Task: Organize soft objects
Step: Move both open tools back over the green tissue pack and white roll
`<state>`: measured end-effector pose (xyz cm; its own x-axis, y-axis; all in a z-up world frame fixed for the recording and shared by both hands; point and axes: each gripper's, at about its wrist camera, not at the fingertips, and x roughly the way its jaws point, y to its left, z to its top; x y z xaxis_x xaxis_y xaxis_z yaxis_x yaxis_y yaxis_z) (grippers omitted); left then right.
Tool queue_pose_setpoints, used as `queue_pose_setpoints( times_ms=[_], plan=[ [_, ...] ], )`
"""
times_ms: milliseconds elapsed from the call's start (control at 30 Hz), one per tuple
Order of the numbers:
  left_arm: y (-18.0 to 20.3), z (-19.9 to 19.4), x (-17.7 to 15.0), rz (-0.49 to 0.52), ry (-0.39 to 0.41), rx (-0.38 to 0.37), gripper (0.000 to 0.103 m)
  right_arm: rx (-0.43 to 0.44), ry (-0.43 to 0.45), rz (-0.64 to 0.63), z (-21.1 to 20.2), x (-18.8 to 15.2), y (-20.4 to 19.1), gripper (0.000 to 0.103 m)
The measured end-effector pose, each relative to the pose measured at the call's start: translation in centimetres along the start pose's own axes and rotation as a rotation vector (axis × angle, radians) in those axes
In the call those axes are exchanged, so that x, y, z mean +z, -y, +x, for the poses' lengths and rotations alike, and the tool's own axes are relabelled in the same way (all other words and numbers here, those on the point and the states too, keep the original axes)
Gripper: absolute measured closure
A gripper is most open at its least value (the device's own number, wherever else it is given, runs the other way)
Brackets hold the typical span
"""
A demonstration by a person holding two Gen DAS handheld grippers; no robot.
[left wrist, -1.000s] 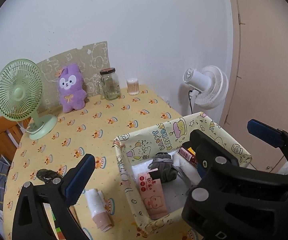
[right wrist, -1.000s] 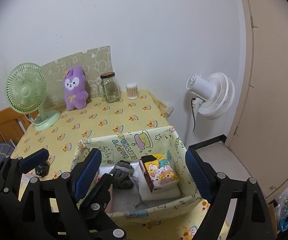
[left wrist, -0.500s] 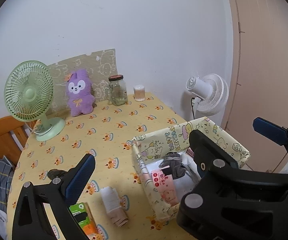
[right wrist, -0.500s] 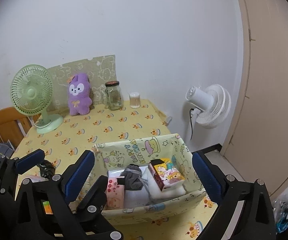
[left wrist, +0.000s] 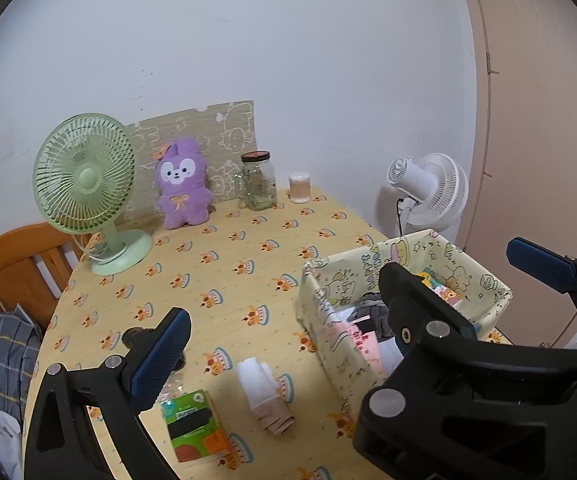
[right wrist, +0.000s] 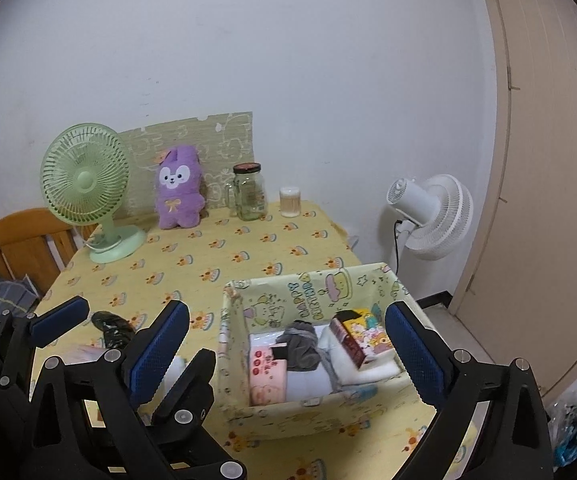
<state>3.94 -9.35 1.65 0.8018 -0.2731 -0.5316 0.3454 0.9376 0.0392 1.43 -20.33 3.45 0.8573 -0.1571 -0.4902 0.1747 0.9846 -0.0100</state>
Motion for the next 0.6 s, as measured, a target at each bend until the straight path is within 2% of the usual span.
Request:
queue_pose_setpoints(
  times_ms=[400, 600],
  plan=[
    [-2.2, -1.0, -1.3, -0.049, 0.005, 0.054, 0.000, 0.080, 0.008, -0.010, -0.1, -0.8, -2.5, 0.003],
    [-3.2, -1.1, -2.1, -0.077, 0.012, 0.071, 0.000, 0.092, 0.017, -0.020, -0.1, -1.3, -3.6, 0.003]
  ],
)
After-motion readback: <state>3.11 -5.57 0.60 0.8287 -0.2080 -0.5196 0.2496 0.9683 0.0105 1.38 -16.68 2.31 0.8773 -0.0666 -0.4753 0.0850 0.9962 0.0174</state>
